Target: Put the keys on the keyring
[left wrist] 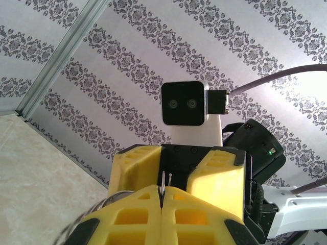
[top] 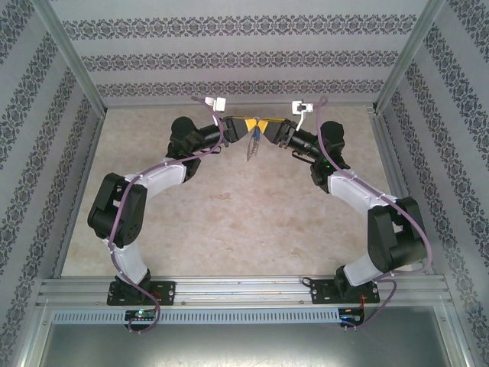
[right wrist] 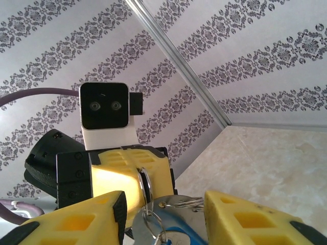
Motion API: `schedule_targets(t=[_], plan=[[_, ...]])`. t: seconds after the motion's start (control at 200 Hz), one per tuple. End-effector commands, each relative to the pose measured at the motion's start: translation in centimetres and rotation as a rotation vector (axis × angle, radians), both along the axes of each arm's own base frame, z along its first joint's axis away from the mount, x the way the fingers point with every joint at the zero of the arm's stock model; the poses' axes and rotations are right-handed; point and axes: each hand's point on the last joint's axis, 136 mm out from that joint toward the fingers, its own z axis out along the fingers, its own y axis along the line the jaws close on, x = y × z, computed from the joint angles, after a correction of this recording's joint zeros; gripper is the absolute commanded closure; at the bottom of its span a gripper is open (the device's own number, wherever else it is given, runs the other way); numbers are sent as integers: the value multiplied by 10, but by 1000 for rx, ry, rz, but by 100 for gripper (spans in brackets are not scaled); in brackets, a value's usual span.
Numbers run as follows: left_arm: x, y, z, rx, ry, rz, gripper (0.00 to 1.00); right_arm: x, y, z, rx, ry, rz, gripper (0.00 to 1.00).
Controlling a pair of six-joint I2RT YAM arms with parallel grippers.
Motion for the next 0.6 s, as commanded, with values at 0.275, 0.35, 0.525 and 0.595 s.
schedule_targets(t=[0.275,0.35,0.525,0.595], plan=[[-15,-6,22,-9,-70,-10,100,-2,5,24,34,-74,23,71],[-15,-6,21,-7,-70,-9,100,-2,7,24,36,-71,32,80],[-15,-5,21,-4,-69,2,100,-5,10,21,31,-63,62,77],[-15,-5,21,-4,-69,7,100,-6,10,19,30,-61,63,78]])
